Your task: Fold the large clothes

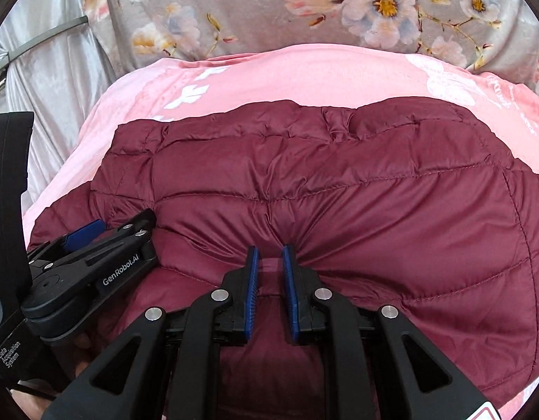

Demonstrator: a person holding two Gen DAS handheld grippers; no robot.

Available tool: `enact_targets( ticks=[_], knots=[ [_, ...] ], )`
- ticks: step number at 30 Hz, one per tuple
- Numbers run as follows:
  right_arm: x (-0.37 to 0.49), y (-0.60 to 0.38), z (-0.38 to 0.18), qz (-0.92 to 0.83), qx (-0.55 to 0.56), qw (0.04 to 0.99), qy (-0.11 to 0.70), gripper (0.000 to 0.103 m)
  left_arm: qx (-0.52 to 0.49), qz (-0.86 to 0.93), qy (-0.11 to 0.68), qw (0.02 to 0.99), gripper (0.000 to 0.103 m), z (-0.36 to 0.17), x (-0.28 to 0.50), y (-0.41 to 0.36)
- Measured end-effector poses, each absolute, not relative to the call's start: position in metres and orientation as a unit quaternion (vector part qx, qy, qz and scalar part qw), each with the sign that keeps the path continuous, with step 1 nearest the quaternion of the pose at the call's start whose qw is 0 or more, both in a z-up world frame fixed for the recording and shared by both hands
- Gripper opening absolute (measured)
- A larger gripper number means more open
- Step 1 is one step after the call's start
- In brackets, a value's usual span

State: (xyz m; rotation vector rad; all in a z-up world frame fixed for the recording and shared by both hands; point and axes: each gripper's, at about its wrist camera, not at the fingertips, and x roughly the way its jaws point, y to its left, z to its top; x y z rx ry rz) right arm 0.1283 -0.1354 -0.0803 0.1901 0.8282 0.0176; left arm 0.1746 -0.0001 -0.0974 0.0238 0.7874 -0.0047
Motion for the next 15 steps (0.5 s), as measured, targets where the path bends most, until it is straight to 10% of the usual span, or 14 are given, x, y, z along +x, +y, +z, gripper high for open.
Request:
enact_targets(
  ticks=[15],
  knots=[
    [0.1283,-0.1368,-0.0809,0.009,0.093,0.909,0.405,0.014,0.035,0.010,0.390,0.920,0.064,-0.1016,0.1772,-0.0075]
  ],
)
